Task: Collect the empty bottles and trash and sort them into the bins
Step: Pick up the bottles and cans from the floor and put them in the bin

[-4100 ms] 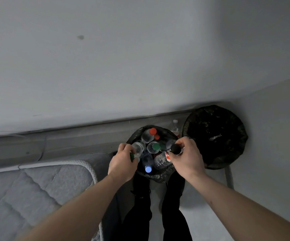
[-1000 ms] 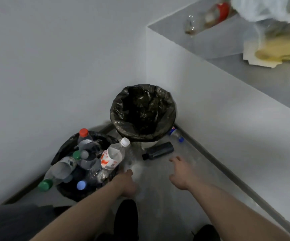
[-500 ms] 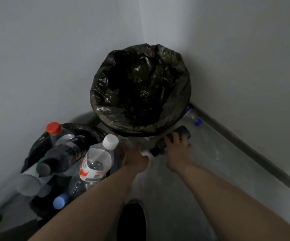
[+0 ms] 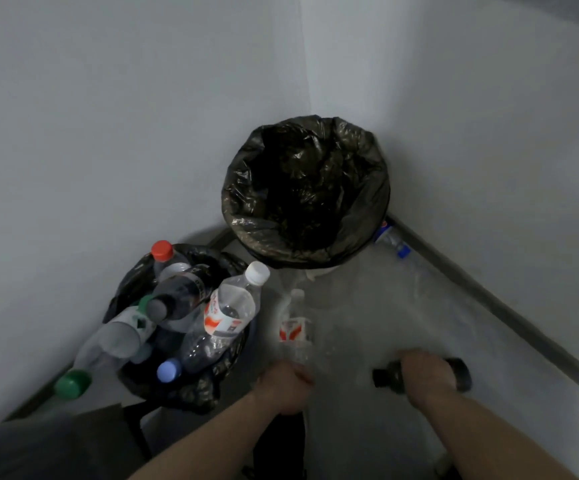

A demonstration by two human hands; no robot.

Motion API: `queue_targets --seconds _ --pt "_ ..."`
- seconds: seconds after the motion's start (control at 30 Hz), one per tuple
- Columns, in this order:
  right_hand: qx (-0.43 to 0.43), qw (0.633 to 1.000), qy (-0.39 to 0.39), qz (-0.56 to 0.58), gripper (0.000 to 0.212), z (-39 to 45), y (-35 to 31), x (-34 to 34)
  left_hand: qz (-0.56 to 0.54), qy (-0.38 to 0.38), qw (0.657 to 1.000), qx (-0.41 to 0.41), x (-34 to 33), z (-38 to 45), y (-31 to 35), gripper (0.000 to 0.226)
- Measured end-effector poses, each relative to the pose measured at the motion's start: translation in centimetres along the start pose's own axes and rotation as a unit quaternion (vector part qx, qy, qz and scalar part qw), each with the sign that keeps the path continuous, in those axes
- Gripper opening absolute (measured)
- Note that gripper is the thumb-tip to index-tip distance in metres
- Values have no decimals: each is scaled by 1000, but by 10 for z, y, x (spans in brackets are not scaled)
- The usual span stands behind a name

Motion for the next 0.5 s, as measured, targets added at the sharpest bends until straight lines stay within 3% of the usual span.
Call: queue_targets --seconds 0.03,0.2,0.37,0.5 --pt "-7 1000 -12 12 41 -12 5 3 8 4 1000 -8 3 -13 -1 9" --pt "-14 992 -2 123 55 -69 -13 77 34 50 996 -70 43 -84 11 26" --pt "6 972 91 215 47 -145 -34 180 -52 82 984 -147 95 -170 20 10" --pt "53 946 186 261 60 -220 -42 240 -95 130 968 -193 132 -236 14 6"
Point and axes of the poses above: each hand's wrist, its own z-axis towards the middle knuckle, its own x-axis out of the back of the hand, y = z × x, the point moved 6 cm from there along z, towards the middle knuckle, and after that the axes turned 11 degrees about y, right-handed, at the moved point
